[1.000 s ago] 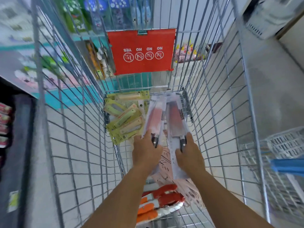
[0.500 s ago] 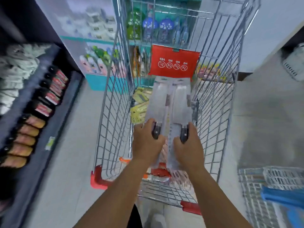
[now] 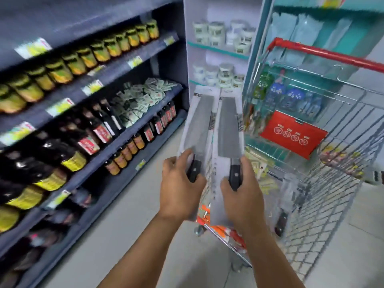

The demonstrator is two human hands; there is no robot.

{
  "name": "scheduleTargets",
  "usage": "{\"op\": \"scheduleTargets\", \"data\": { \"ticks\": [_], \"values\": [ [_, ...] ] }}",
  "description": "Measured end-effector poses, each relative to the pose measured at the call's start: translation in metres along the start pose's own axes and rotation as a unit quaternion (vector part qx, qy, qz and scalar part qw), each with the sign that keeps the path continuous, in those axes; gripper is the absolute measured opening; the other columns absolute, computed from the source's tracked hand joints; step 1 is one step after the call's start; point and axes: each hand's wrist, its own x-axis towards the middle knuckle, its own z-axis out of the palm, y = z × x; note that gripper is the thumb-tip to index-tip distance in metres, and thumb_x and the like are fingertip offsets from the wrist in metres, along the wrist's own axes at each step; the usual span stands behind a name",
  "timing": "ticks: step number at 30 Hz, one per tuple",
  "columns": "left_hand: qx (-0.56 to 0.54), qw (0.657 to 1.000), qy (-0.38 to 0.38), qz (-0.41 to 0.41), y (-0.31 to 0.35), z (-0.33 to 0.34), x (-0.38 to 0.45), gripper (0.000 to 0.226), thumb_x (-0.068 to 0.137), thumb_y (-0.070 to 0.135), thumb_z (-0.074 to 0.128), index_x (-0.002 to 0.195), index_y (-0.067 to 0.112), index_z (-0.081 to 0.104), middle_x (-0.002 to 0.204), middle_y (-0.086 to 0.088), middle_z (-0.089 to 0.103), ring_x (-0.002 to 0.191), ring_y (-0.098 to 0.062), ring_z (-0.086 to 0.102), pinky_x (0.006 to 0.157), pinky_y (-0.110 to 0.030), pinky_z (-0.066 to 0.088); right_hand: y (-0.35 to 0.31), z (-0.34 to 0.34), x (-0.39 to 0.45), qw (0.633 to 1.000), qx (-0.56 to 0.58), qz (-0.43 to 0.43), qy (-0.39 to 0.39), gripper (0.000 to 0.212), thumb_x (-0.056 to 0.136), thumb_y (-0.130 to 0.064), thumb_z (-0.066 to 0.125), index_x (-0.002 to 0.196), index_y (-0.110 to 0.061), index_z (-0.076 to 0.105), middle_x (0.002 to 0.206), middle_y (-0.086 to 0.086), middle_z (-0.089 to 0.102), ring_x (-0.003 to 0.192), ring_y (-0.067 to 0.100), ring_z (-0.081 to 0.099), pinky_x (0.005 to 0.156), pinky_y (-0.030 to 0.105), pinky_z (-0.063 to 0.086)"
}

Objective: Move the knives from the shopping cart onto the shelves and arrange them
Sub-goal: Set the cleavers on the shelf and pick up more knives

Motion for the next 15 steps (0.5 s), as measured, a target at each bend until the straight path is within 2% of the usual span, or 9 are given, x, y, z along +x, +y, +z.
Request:
{"op": "scheduleTargets", "data": {
  "ticks": [2, 6, 8, 10, 12, 15],
  "values": [
    [-0.005, 0.999, 0.038, -0.007, -0.010, -0.032, 0.000, 0.060, 0.081, 0.022, 0.063, 0.136, 0.039, 0.045, 0.117, 0.008, 0.038, 0.106, -0.004, 0.047, 0.083, -0.008, 0.029, -0.026, 0.020, -0.006, 0.999, -0.002, -0.027, -0.028, 0.066, 0.089, -0.021, 0.059, 0.147, -0.030, 0.029, 0.133, 0.000, 0.054, 0.116, 0.021, 0.054, 0.085, 0.025, 0.038],
    [-0.018, 0.992, 0.122, -0.018, -0.036, -0.101, -0.010, 0.061, 0.079, 0.016, 0.065, 0.136, 0.032, 0.047, 0.121, 0.005, 0.040, 0.096, 0.005, 0.040, 0.075, 0.010, 0.018, -0.082, 0.068, -0.028, 0.993, 0.013, -0.079, -0.087, 0.069, 0.088, -0.022, 0.062, 0.148, -0.029, 0.028, 0.135, 0.002, 0.053, 0.118, 0.021, 0.054, 0.091, 0.028, 0.043],
    [-0.016, 0.987, 0.159, -0.026, -0.053, -0.139, -0.018, 0.062, 0.079, 0.016, 0.065, 0.135, 0.033, 0.047, 0.121, 0.003, 0.042, 0.101, 0.002, 0.041, 0.076, 0.007, 0.020, -0.111, 0.092, -0.044, 0.988, 0.017, -0.104, -0.114, 0.071, 0.087, -0.021, 0.063, 0.148, -0.029, 0.028, 0.132, 0.002, 0.055, 0.116, 0.021, 0.055, 0.087, 0.025, 0.041],
    [-0.011, 0.981, 0.189, -0.047, -0.073, -0.178, -0.027, 0.062, 0.080, 0.019, 0.065, 0.136, 0.036, 0.046, 0.122, 0.005, 0.040, 0.099, 0.003, 0.040, 0.075, -0.001, 0.024, -0.141, 0.119, -0.063, 0.981, 0.021, -0.129, -0.144, 0.072, 0.086, -0.022, 0.064, 0.148, -0.030, 0.027, 0.131, 0.001, 0.055, 0.116, 0.021, 0.055, 0.086, 0.023, 0.039],
    [-0.008, 0.973, 0.222, -0.062, -0.092, -0.218, -0.039, 0.061, 0.080, 0.021, 0.065, 0.136, 0.035, 0.045, 0.122, 0.006, 0.039, 0.092, 0.005, 0.038, 0.075, -0.003, 0.024, -0.170, 0.145, -0.086, 0.972, 0.029, -0.151, -0.175, 0.073, 0.087, -0.021, 0.063, 0.148, -0.031, 0.026, 0.136, -0.001, 0.053, 0.120, 0.019, 0.053, 0.089, 0.022, 0.039],
    [-0.011, 0.960, 0.269, -0.080, -0.119, -0.279, -0.060, 0.062, 0.081, 0.022, 0.065, 0.138, 0.034, 0.044, 0.121, 0.007, 0.037, 0.100, -0.002, 0.044, 0.078, -0.007, 0.027, -0.212, 0.181, -0.128, 0.957, 0.049, -0.183, -0.219, 0.071, 0.088, -0.021, 0.062, 0.148, -0.031, 0.026, 0.144, -0.007, 0.045, 0.126, 0.014, 0.048, 0.093, 0.021, 0.038]
  ]
}}
